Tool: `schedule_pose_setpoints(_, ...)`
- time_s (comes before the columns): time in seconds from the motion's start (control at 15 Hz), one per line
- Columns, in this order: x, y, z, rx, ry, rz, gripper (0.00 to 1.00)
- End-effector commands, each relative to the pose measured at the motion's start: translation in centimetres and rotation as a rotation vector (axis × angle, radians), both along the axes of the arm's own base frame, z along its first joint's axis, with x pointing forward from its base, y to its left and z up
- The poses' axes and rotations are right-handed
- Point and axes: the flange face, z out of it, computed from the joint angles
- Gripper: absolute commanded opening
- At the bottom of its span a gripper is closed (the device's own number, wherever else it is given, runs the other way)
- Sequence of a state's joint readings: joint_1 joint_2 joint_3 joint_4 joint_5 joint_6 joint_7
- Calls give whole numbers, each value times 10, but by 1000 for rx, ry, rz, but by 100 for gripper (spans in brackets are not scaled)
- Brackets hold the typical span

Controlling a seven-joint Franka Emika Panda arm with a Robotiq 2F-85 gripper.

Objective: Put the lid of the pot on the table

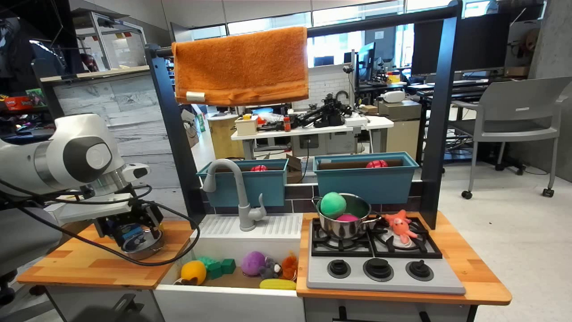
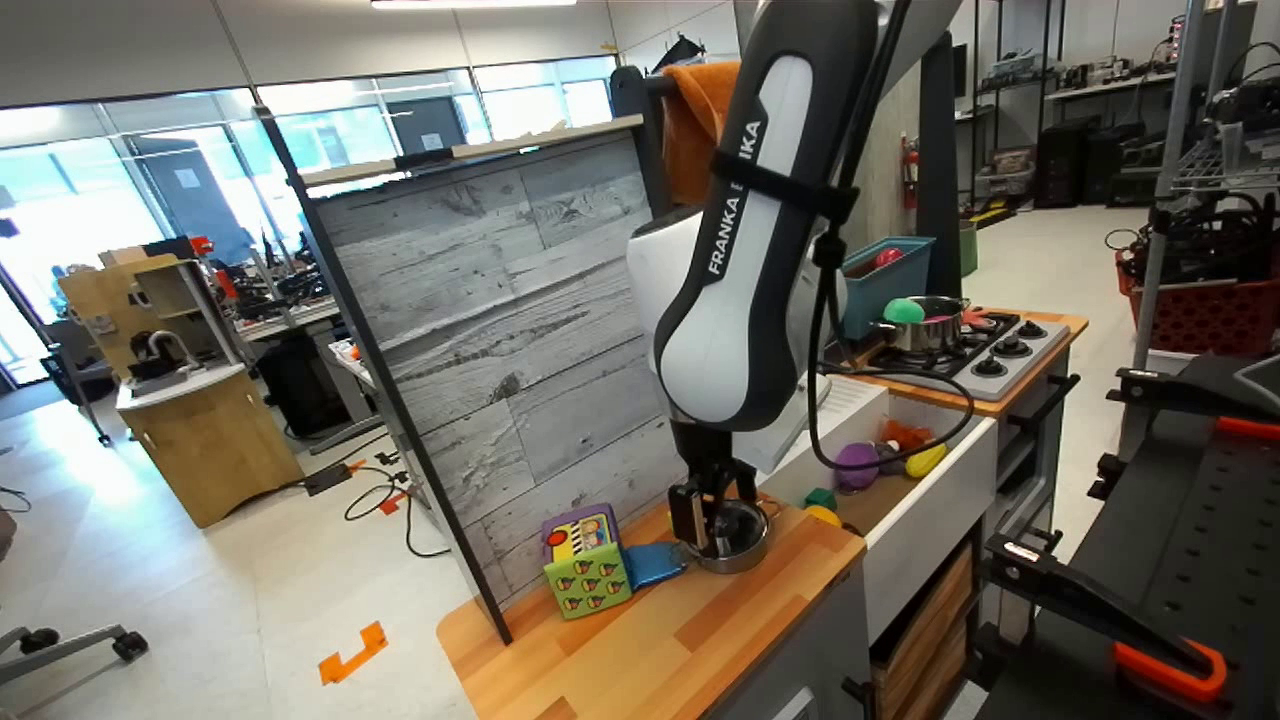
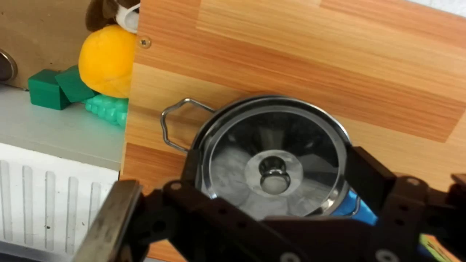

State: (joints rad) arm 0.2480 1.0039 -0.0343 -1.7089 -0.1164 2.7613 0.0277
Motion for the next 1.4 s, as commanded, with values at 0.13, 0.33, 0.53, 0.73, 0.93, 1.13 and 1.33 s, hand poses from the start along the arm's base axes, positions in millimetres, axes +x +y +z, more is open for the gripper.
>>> schedule_pose_setpoints(0.13,13,4,-2,-19,15,19,58)
schedule_pose_setpoints(0.33,17,3,1,-20,17,17,36)
schedule_pose_setpoints(0.53,21,3,3,-22,16,15,13)
schedule_pose_setpoints(0.73,23,2,4,-27,12,15,2)
schedule_pose_setpoints(0.93,19,3,4,-25,20,21,5)
schedule_pose_setpoints(1.13,13,7,6,-17,17,39,5)
schedule_pose_setpoints(1.33,3,11,5,-29,29,72,5)
